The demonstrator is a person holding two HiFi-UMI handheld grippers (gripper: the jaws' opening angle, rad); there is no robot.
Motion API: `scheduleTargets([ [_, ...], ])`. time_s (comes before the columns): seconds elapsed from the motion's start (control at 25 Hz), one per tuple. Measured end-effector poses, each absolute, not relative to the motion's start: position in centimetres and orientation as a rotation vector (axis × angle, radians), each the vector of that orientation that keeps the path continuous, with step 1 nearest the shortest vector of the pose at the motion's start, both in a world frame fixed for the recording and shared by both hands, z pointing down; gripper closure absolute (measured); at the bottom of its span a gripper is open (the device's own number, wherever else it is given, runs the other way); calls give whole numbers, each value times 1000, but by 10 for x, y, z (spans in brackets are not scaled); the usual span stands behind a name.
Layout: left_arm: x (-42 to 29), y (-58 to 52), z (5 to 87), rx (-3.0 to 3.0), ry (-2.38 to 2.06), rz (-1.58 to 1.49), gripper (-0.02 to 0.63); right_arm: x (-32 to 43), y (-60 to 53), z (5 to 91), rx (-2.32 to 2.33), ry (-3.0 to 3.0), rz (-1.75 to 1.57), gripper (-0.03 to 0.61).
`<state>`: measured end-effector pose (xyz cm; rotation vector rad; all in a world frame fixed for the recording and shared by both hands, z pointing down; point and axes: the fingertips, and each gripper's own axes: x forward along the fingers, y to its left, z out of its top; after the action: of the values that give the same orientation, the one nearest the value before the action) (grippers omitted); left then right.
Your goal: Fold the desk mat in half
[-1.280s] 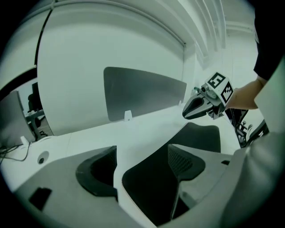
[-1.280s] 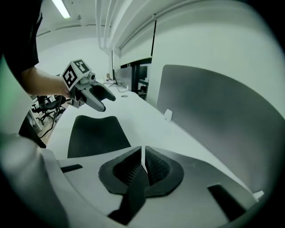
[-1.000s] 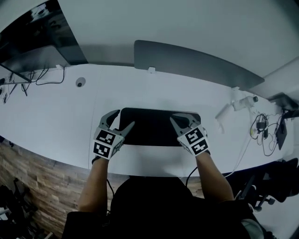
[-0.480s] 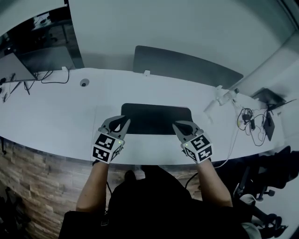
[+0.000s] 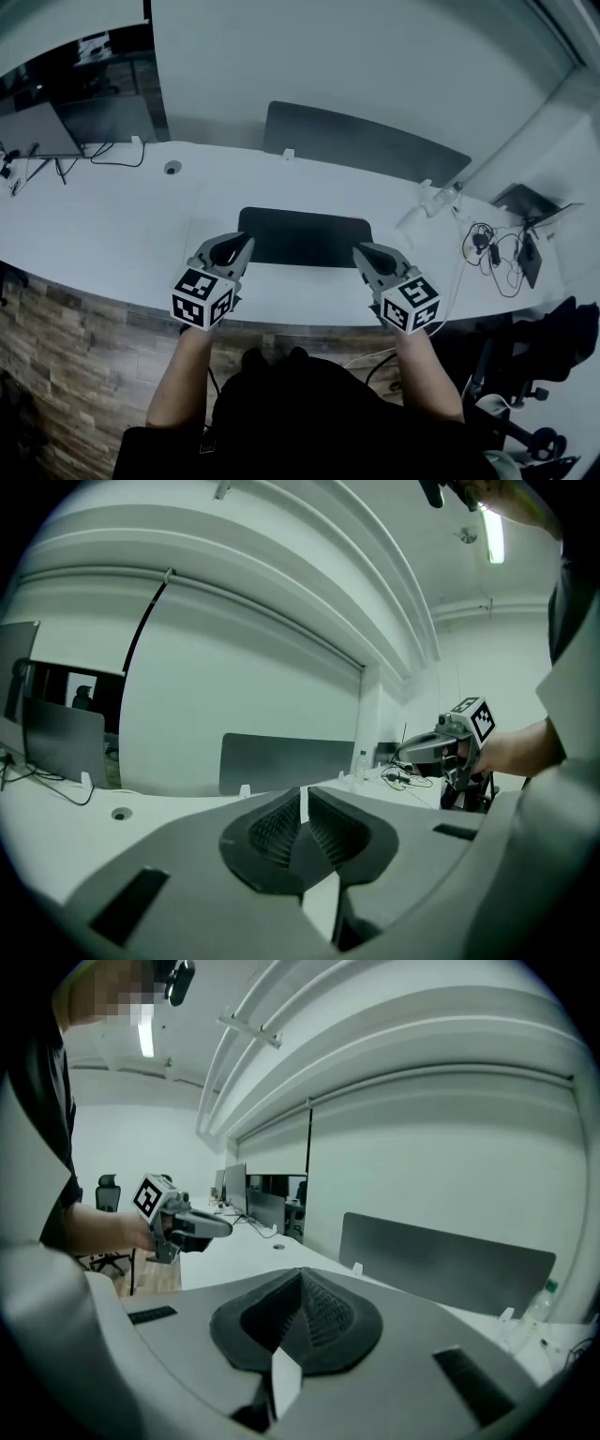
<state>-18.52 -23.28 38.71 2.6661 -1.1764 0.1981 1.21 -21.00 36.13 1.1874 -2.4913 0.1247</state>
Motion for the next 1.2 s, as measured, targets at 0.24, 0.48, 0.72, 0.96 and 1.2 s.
scheduleTargets([
  [0.24, -164, -215, 376, 2638, -1227, 212, 583, 34, -192, 333, 1229, -2623, 131, 577],
  [0.48, -123, -206, 348, 2637, -1267, 192, 583, 83, -180, 315, 1255, -2705, 142, 577],
  [0.72, -99, -200, 329, 2656, -1324, 183, 583, 129, -177, 308, 1256, -2729, 118, 577],
  [0.96, -94, -195, 332, 2643, -1347, 203, 583, 125, -175, 304, 1215, -2744, 60, 577],
  [1.2, -92, -196, 338, 2629, -1334, 237, 583, 135, -172, 303, 1275, -2720, 23, 578],
])
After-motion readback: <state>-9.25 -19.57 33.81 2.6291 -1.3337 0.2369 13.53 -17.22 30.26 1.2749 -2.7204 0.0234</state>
